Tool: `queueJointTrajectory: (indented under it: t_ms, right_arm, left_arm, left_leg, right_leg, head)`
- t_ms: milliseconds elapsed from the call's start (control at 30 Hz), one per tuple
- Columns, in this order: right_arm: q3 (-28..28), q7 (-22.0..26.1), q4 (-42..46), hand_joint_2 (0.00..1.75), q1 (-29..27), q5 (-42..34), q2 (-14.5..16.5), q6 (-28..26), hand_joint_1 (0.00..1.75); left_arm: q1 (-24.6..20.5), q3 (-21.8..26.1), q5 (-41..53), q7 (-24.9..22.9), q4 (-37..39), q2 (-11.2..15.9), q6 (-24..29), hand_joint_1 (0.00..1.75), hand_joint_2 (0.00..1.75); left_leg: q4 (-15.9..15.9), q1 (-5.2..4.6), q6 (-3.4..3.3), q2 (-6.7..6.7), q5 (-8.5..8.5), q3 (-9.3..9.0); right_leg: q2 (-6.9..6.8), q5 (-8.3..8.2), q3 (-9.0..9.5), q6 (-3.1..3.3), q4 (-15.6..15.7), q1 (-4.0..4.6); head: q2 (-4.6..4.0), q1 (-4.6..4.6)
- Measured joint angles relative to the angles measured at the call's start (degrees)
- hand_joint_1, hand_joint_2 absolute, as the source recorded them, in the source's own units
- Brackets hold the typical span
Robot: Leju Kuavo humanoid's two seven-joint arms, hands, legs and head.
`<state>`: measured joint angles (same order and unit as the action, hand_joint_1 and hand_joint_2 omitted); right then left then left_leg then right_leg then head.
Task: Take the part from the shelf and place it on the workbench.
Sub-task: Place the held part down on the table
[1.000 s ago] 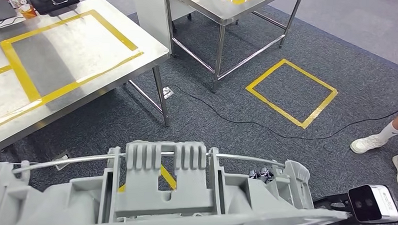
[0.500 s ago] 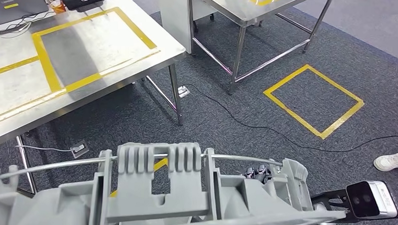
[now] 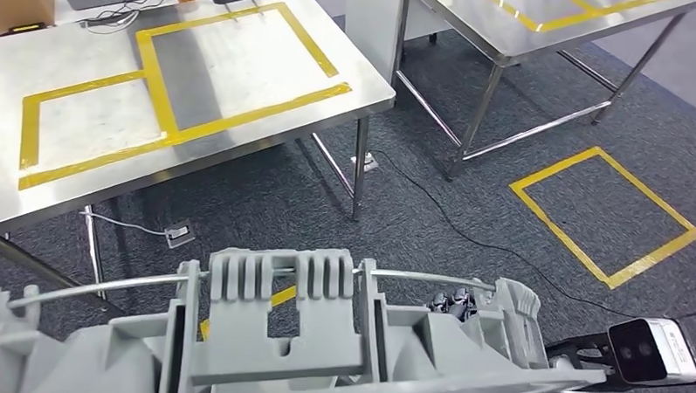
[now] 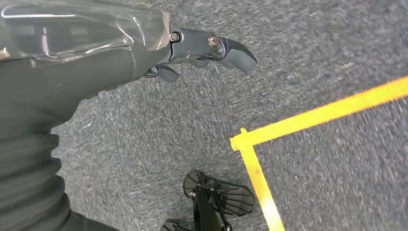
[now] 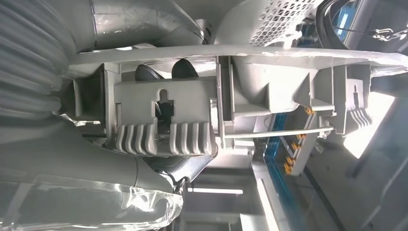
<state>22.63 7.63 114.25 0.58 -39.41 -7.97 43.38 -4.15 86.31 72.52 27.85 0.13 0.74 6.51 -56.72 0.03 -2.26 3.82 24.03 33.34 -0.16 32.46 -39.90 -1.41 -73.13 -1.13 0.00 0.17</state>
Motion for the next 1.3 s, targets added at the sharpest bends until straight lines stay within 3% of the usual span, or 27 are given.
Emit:
queueJointTrajectory:
  t_ms: [67, 133, 167, 233, 300, 367, 433, 467, 500, 533, 567, 633, 733, 800, 867, 933, 967, 1000, 1033, 1100, 1167, 1300]
  right_arm:
    - [0.0, 0.2, 0.0, 1.75, 0.1, 0.0, -0.1, 0.0, 1.75]
    - [0.0, 0.4, 0.0, 1.75, 0.2, 0.0, -0.1, 0.0, 1.75]
    - [0.0, 0.5, 0.0, 1.75, 0.2, 0.0, -0.1, 0.0, 1.75]
    - [0.1, 0.7, 0.0, 1.75, 0.3, 0.1, -0.2, 0.0, 1.75]
    - [0.1, 0.9, 0.0, 1.75, 0.4, 0.1, -0.1, 0.0, 1.75]
    - [0.1, 1.1, 0.0, 1.75, 0.4, 0.2, -0.1, 0.1, 1.75]
    - [0.1, 1.2, 0.0, 1.75, 0.3, 0.3, -0.1, 0.1, 1.75]
    - [0.1, 1.3, 0.0, 1.75, 0.3, 0.4, -0.1, 0.0, 1.75]
    - [0.1, 1.2, 0.0, 1.75, 0.2, 0.3, -0.1, 0.0, 1.75]
    - [0.1, 1.2, 0.0, 1.75, 0.2, 0.1, -0.1, -0.1, 1.75]
    - [0.1, 1.2, 0.0, 1.75, 0.2, -0.2, -0.1, -0.2, 1.75]
    - [0.1, 1.1, 0.0, 1.75, 0.2, -0.6, -0.1, -0.3, 1.75]
    - [0.1, 1.0, 0.0, 1.75, -0.1, -0.8, -0.1, -0.4, 1.75]
    - [0.0, 0.9, 0.0, 1.75, -0.3, -0.7, -0.1, -0.4, 1.75]
    - [-0.1, 0.9, 0.1, 1.75, -0.4, -0.7, -0.2, -0.4, 1.75]
    - [-0.1, 0.9, 0.1, 1.75, -0.7, -0.6, -0.3, -0.4, 1.75]
    - [-0.1, 0.9, 0.1, 1.75, -0.9, -0.5, -0.4, -0.4, 1.75]
    - [-0.2, 0.8, 0.1, 1.75, -1.0, -0.4, -0.5, -0.4, 1.75]
    - [-0.2, 0.8, 0.1, 1.75, -1.1, -0.3, -0.6, -0.4, 1.75]
    - [-0.2, 0.8, 0.1, 1.75, -1.1, -0.2, -0.7, -0.3, 1.75]
    - [-0.3, 0.9, 0.1, 1.75, -1.1, -0.1, -0.8, -0.1, 1.75]
    - [-0.4, 1.0, 0.2, 1.75, -0.5, 0.0, -0.9, 0.1, 1.75]
  left_arm:
    - [0.0, 0.0, 0.0, 0.0, 0.0, 0.0, -0.1, 0.0, 1.75]
    - [0.0, 0.0, 0.0, -0.1, 0.0, 0.0, -0.2, 0.0, 1.75]
    - [0.1, 0.0, 0.0, -0.2, 0.0, 0.0, -0.3, 0.0, 1.75]
    - [0.3, 0.0, 0.1, -0.2, 0.0, 0.0, -0.3, 0.0, 1.75]
    - [0.4, 0.0, 0.1, -0.2, 0.0, 0.0, -0.1, 0.0, 1.75]
    - [0.2, 0.0, 0.1, -0.3, 0.0, 0.0, 0.1, 0.0, 1.75]
    - [0.1, 0.0, 0.1, -0.3, 0.0, 0.1, 0.3, 0.0, 1.75]
    - [0.1, 0.0, 0.2, -0.3, 0.0, 0.0, 0.3, 0.0, 1.75]
    - [0.1, 0.0, 0.2, -0.4, 0.0, 0.0, 0.3, 0.0, 1.75]
    - [0.1, 0.0, 0.3, -0.4, 0.0, 0.0, 0.4, 0.0, 1.75]
    - [0.1, 0.0, 0.4, -0.5, 0.0, 0.0, 0.4, 0.0, 1.75]
    - [0.0, 0.0, 0.5, -0.6, 0.0, 0.1, 0.5, 0.0, 1.75]
    - [0.0, 0.0, 0.7, -0.7, 0.0, 0.2, 0.6, 0.0, 1.75]
    - [-0.1, 0.0, 0.9, -0.9, 0.0, 0.2, 0.5, 0.0, 1.75]
    - [-0.2, 0.0, 1.1, -1.0, 0.0, 0.2, 0.3, 0.0, 1.75]
    - [-0.4, 0.0, 1.3, -1.1, 0.0, 0.1, 0.2, 0.0, 1.75]
    - [-0.4, 0.0, 1.3, -1.2, 0.0, 0.1, 0.2, 0.0, 1.75]
    - [-0.4, 0.0, 1.3, -1.2, 0.0, 0.0, 0.2, 0.0, 1.75]
    - [-0.4, 0.0, 1.3, -1.3, 0.0, 0.0, 0.2, 0.0, 1.75]
    - [-0.5, 0.0, 1.3, -1.3, 0.0, -0.1, 0.1, 0.0, 1.75]
    - [-0.4, 0.0, 1.4, -1.4, 0.0, -0.1, -0.1, 0.0, 1.75]
    - [-0.3, 0.0, 1.5, -1.6, 0.0, 0.1, -0.5, 0.0, 1.75]
  left_leg:
    - [-0.1, 0.02, 0.14, 1.67, 0.08, -0.07]
    - [-0.5, -0.1, 0.56, 3.07, 0.28, 0.24]
    - [-0.6, -0.09, 0.83, 3.62, 0.34, 0.49]
    - [-0.7, 0.07, 1.36, 4.4, 0.39, 0.84]
    - [-2.5, 0.04, 2.01, 2.03, 1.44, 1.72]
    - [-8.6, 0.11, 2.68, -1.96, 4.61, 4.72]
    - [-16.2, 0.52, 3.13, -3.46, 7.67, 8.7]
    - [-18.0, 0.68, 3.25, -3.64, 7.92, 9.72]
    - [-17.3, 0.79, 3.28, -3.71, 7.03, 9.5]
    - [-14.4, 0.84, 3.21, -3.79, 5.24, 8.0]
    - [-10.0, 0.82, 2.99, -3.96, 3.15, 5.65]
    - [-2.9, 0.42, 2.4, -4.47, 0.97, 1.77]
    - [-0.9, -0.07, 1.53, -4.56, 1.09, 0.64]
    - [-0.2, 0.18, 0.85, -4.24, 0.79, -0.12]
    - [0.4, 0.47, 0.31, -3.87, 0.49, -0.75]
    - [0.5, 0.39, 0.07, -3.4, 0.56, -0.81]
    - [0.5, 0.34, 0.02, -3.11, 0.63, -0.84]
    - [0.4, 0.31, 0.04, -2.82, 0.71, -0.91]
    - [0.4, 0.3, 0.12, -2.52, 0.82, -1.04]
    - [0.2, 0.26, 0.47, -1.99, 1.18, -1.32]
    - [-0.2, 0.02, 0.99, -1.69, 1.64, -1.33]
    - [-1.1, 0.16, 1.82, -2.0, 2.58, -0.85]
  right_leg:
    - [1.51, -3.74, 3.34, -0.6, 8.1, -0.11]
    - [3.42, -6.33, 6.08, -0.13, 14.3, -0.06]
    - [3.93, -6.77, 6.56, 0.32, 15.4, 0.06]
    - [2.97, -6.9, 6.73, 1.09, 15.5, 0.17]
    - [1.83, -6.87, 7.03, 1.73, 15.7, -0.01]
    - [0.57, -6.62, 7.33, 2.26, 15.8, 0.02]
    - [-0.48, -6.38, 7.41, 2.46, 15.7, 0.13]
    - [-0.9, -6.3, 7.44, 2.45, 15.7, 0.14]
    - [-1.25, -6.2, 7.51, 2.38, 15.7, 0.14]
    - [-1.54, -6.09, 7.65, 2.28, 15.7, 0.14]
    - [-1.74, -5.99, 7.84, 2.2, 15.7, 0.14]
    - [-1.93, -5.76, 8.08, 1.87, 15.7, 0.33]
    - [-2.16, -5.59, 8.29, 1.03, 16.0, 0.55]
    - [-1.89, -4.99, 8.04, 0.62, 15.2, 0.48]
    - [-0.98, -2.76, 5.58, 0.78, 10.2, 0.38]
    - [-0.34, -0.05, 1.27, 0.93, 2.2, 0.32]
    - [-0.24, 0.42, -0.31, 0.75, -0.2, 0.29]
    - [-0.2, -0.06, -0.85, 0.4, -0.5, 0.28]
    - [-0.18, -1.52, -0.08, -0.07, 1.8, 0.26]
    - [-0.1, -5.35, 3.58, -0.64, 10.2, 0.23]
    - [0.02, -7.4, 6.01, -0.09, 15.4, 0.32]
    - [0.06, -7.53, 6.37, 1.44, 15.8, 0.32]
  head:
    - [0.0, 0.02]
    - [0.0, 0.01]
    - [0.0, -0.03]
    - [0.0, -0.04]
    - [0.0, -0.21]
    - [0.0, -0.51]
    - [0.0, -0.66]
    - [0.0, -0.67]
    - [0.0, -0.68]
    - [0.0, -0.68]
    - [0.0, -0.68]
    - [0.0, -0.64]
    - [0.0, -0.67]
    - [0.0, -0.6]
    - [0.0, -0.37]
    - [0.0, -0.19]
    - [0.0, -0.17]
    - [0.0, -0.16]
    - [0.0, -0.16]
    - [0.0, -0.18]
    - [0.0, -0.21]
    - [0.0, -0.26]
